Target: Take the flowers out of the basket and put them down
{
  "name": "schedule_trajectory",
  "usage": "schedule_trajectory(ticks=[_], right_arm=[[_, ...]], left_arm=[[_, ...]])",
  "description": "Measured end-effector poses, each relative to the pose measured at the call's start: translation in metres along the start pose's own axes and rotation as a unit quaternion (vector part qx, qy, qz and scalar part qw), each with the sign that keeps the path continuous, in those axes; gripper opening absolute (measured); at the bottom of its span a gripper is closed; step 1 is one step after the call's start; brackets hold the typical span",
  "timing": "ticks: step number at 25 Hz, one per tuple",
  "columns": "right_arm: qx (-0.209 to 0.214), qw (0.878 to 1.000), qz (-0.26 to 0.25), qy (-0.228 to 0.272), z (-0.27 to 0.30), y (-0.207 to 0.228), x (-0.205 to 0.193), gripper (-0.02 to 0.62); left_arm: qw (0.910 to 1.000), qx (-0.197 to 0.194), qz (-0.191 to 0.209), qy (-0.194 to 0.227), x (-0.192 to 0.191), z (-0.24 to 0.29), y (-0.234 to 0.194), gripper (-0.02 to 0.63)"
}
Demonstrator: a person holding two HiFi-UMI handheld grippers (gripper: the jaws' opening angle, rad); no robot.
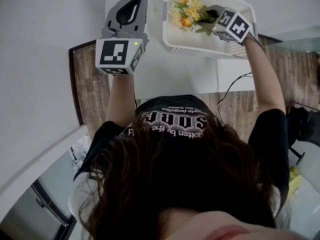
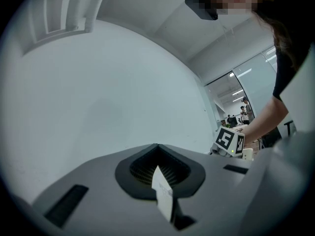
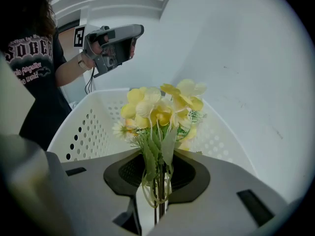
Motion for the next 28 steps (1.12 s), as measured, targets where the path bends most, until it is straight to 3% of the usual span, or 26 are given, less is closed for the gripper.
schedule_trajectory(ticks=[15,28], right_arm=[[-0.048,0.998,0.000,0.037,-0.052,-0.003,0.042,0.120],[-0.059,0.997,-0.022,0.052,-0.078,-0.024,0.071,0.120]], left_arm=[[0.9999,-0.009,0.001,0.007,0.007,-0.019,-0.001,0.000],[0.9998,-0.009,0.010,0.011,0.013,-0.043,0.005,0.000]])
Point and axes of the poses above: the fingertips, and each gripper's own axes: z forward along the fingers, y to its right, x out of its top, the point moved 4 cm from there along -z, backward along the fingers
